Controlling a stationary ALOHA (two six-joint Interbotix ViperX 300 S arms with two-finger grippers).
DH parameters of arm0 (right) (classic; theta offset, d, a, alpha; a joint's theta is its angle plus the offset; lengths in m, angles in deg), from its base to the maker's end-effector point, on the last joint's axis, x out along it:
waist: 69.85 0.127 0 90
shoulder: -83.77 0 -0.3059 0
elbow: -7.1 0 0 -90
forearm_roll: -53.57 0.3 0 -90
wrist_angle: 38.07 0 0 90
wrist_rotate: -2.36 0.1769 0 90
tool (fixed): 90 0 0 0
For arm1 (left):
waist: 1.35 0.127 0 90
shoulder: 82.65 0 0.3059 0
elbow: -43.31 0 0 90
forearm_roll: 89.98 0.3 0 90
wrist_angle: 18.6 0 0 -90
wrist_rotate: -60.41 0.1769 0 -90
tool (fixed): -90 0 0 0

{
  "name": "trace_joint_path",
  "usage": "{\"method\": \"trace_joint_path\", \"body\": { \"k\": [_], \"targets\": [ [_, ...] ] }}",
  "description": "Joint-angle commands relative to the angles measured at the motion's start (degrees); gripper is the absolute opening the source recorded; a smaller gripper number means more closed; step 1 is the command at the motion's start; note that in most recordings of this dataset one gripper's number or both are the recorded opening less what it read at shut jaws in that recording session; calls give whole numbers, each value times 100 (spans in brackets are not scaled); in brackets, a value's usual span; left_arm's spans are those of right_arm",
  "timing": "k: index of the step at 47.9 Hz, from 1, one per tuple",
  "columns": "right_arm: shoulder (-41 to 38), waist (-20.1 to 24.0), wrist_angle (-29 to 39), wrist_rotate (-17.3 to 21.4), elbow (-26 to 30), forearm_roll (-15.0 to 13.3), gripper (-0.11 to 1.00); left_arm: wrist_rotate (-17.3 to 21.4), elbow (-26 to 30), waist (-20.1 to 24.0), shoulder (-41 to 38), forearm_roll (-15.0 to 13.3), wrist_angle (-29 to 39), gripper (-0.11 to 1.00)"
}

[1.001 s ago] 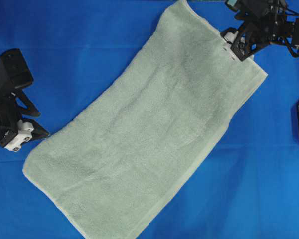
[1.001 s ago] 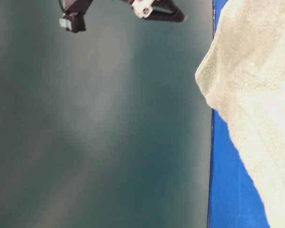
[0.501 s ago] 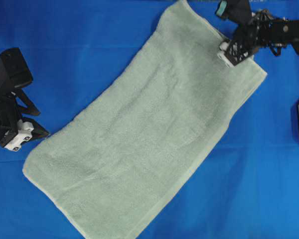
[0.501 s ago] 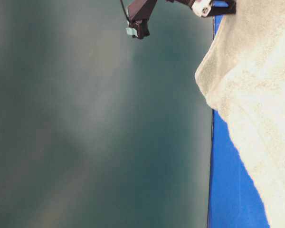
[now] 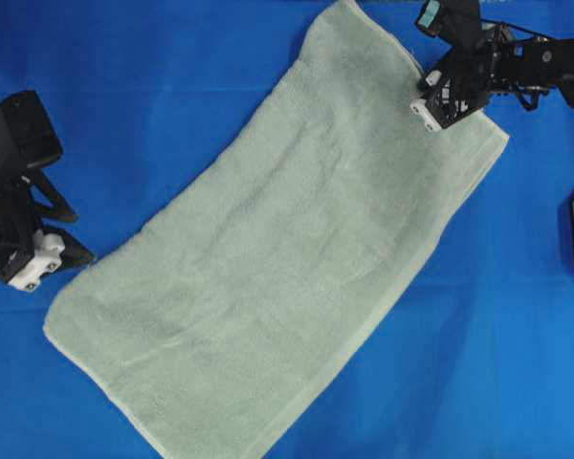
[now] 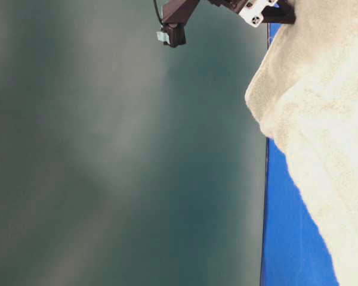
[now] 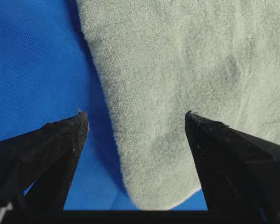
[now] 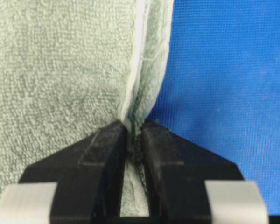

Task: Fold a bath towel.
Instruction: 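Grasp the top corner of the towel with the right gripper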

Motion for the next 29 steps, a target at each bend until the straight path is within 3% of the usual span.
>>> {"method": "trace_joint_path", "body": {
  "k": [1, 7, 20, 29],
  "targets": [
    [-44, -132, 79, -18, -132, 105, 14, 9, 70, 9, 9, 9, -35, 80],
    [308, -149, 220, -18, -132, 193, 14, 9, 70, 9, 9, 9, -35, 80],
    [1503, -255, 1213, -18, -132, 193, 14, 18, 88, 9, 44, 18, -35, 80],
    [1863, -246, 1213, -18, -149, 255, 14, 35, 88, 18, 53, 18, -35, 80]
  ]
}}
